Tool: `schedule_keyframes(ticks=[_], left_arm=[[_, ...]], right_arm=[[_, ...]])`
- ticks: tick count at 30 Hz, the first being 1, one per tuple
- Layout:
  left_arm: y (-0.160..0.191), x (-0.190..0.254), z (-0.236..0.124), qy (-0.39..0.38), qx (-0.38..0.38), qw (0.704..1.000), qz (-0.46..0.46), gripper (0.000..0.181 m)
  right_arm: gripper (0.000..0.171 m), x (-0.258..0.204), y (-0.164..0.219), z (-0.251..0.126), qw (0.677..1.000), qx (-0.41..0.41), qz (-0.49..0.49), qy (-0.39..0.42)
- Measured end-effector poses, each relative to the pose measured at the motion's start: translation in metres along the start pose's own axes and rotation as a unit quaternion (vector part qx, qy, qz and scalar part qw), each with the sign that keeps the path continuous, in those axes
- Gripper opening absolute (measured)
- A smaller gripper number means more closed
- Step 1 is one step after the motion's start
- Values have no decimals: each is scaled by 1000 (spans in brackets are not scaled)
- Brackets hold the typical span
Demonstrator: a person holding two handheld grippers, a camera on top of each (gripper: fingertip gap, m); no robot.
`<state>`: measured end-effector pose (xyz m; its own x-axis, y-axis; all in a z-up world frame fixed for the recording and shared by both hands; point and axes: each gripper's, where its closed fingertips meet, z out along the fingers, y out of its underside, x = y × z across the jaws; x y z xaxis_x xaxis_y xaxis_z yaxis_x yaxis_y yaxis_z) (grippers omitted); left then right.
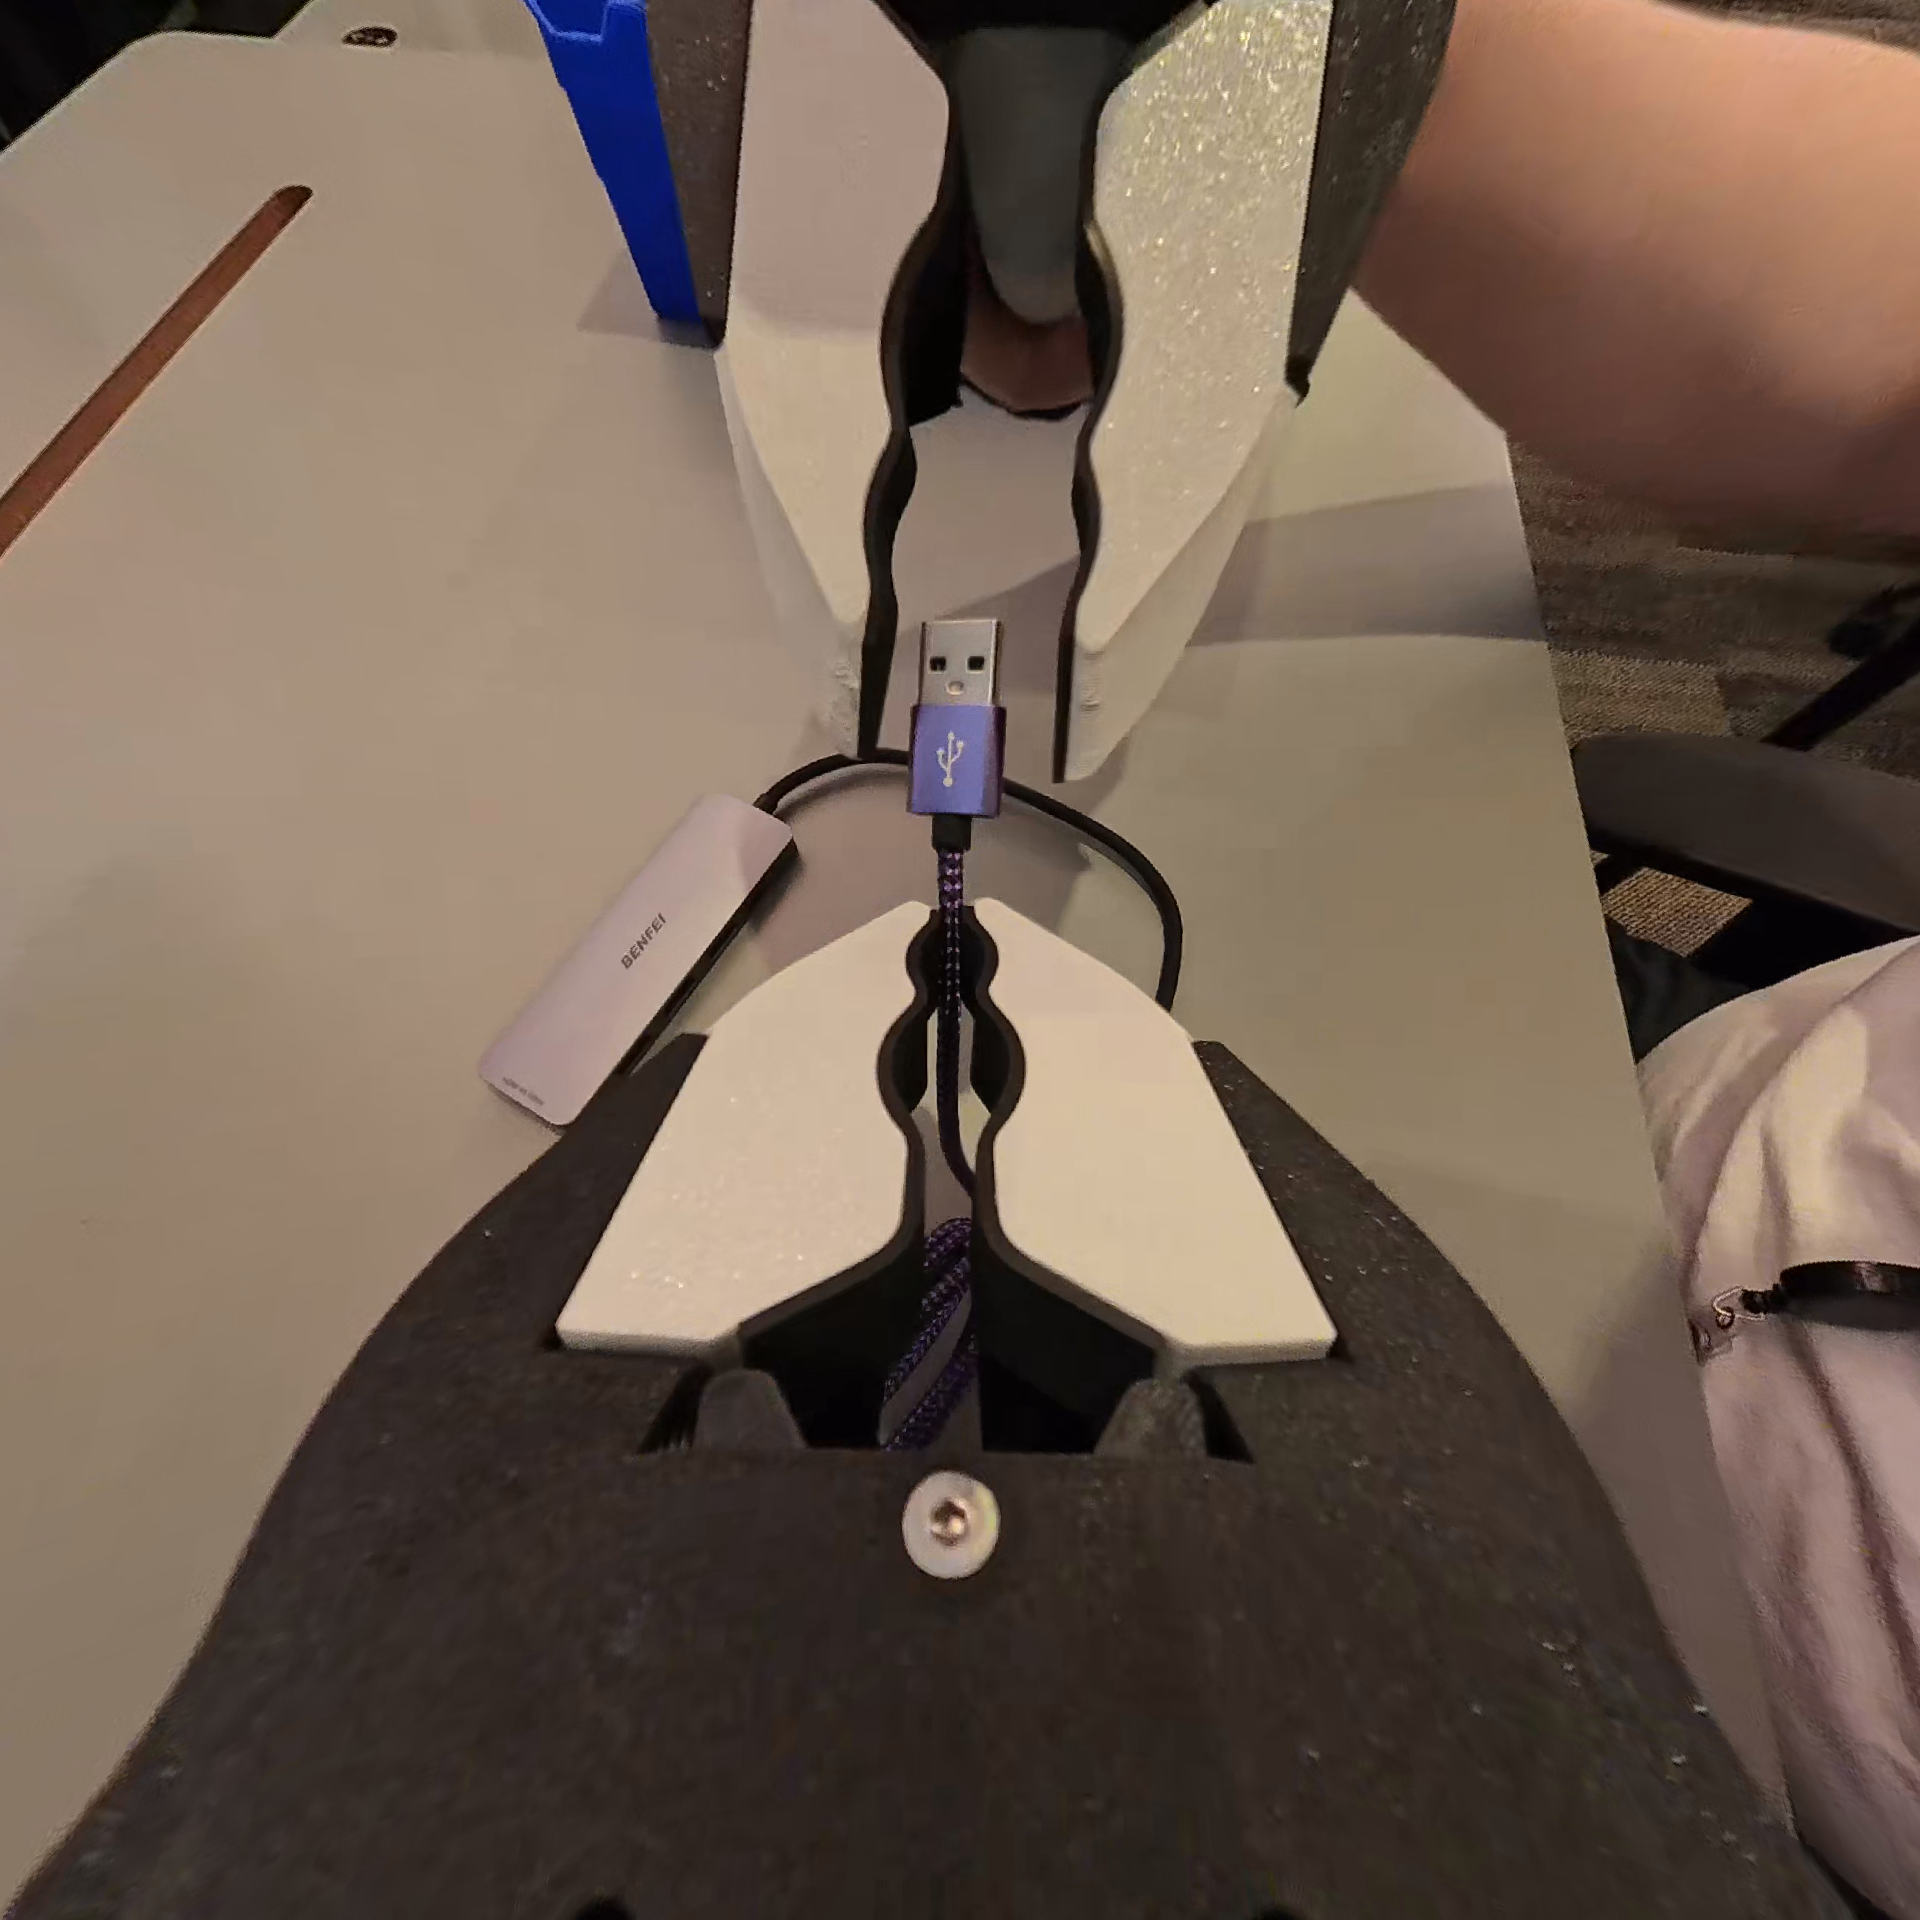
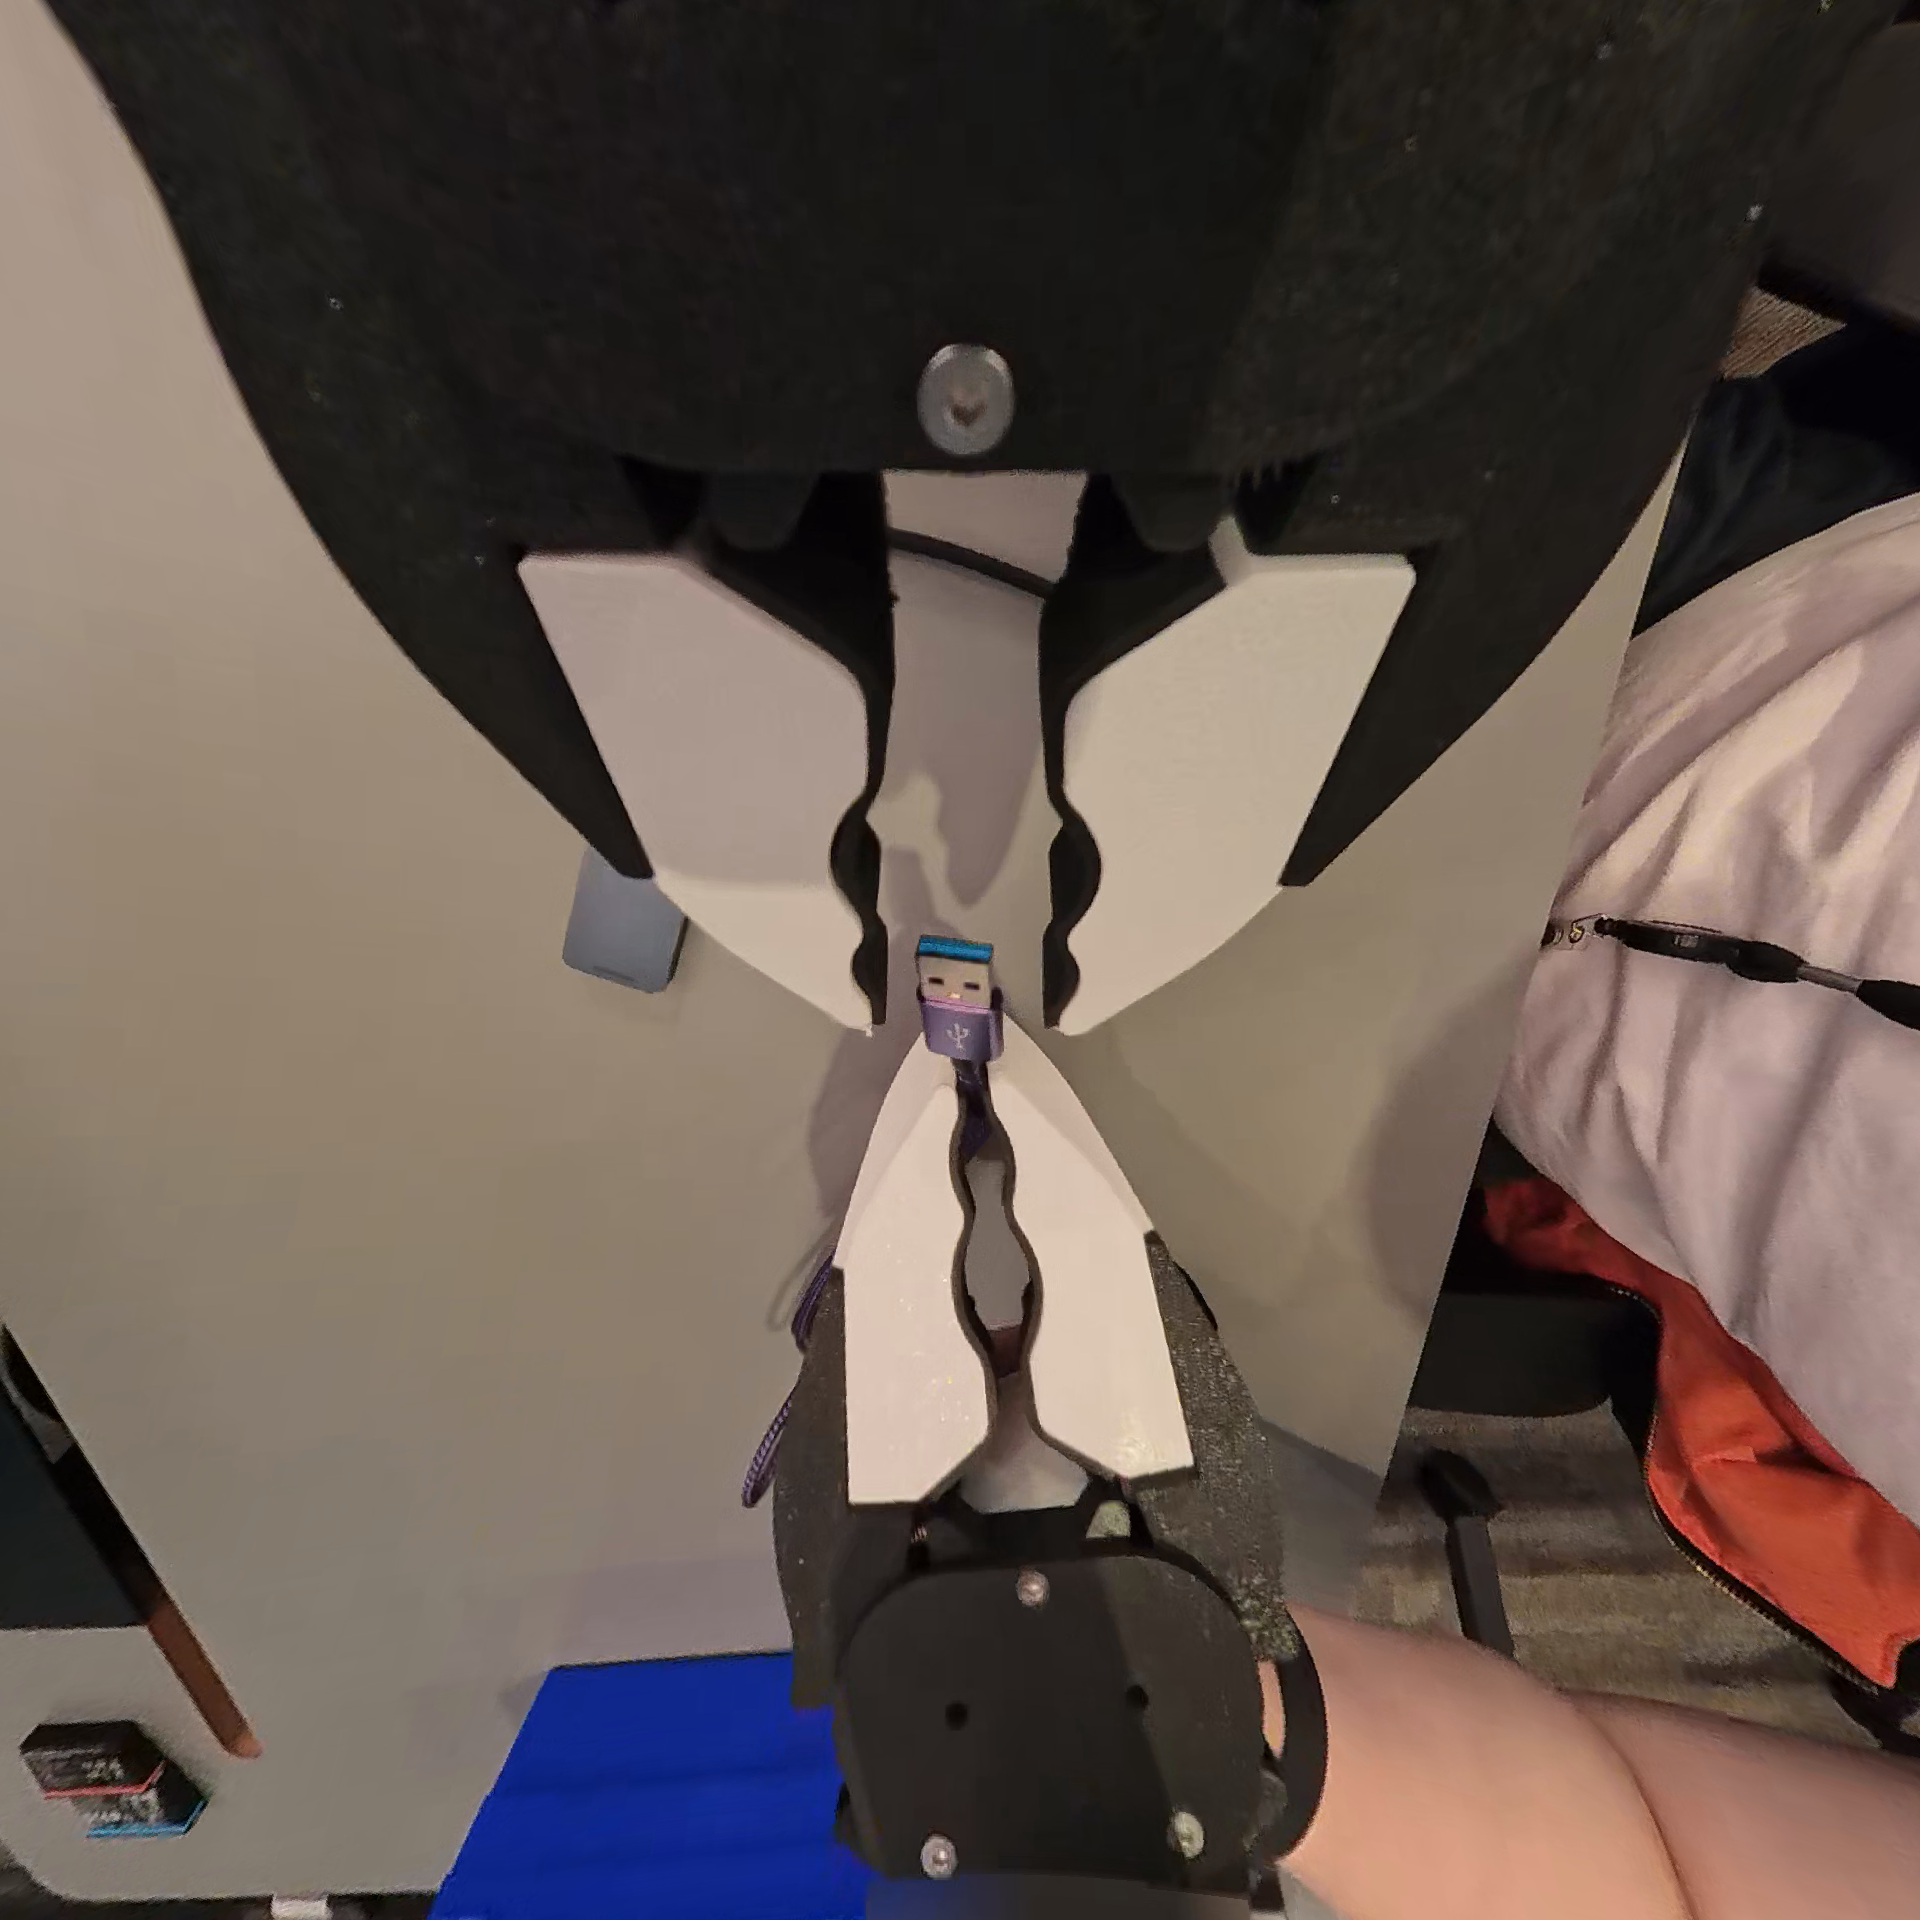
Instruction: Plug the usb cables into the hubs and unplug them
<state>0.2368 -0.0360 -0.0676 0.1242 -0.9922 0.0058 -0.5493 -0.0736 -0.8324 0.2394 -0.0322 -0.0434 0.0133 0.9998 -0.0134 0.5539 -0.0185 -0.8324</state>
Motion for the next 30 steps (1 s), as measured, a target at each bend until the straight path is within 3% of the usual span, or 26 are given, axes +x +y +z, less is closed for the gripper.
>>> schedule_keyframes(ticks=[4,6,11,13,16,30], left_arm=[[3,1,2,-1,-7,1000,9,2],[4,1,3,-3,-10,1000,15,2],[2,-1,2,-11,4,1000,20,2],[-1,0,3,-12,25,1000,14,3],[-10,5,6,9,81,996,-21,19],[-33,26,0,80,286,951,-80,8]], right_arm=[[26,2,5,4,1000,-12,22,-5],[15,-1,5,6,999,-9,34,-22],[15,0,4,5,999,20,33,-18],[15,-2,3,4,998,47,24,-15],[15,-5,7,5,996,86,12,-4],[15,-23,3,-12,968,245,40,-33]])
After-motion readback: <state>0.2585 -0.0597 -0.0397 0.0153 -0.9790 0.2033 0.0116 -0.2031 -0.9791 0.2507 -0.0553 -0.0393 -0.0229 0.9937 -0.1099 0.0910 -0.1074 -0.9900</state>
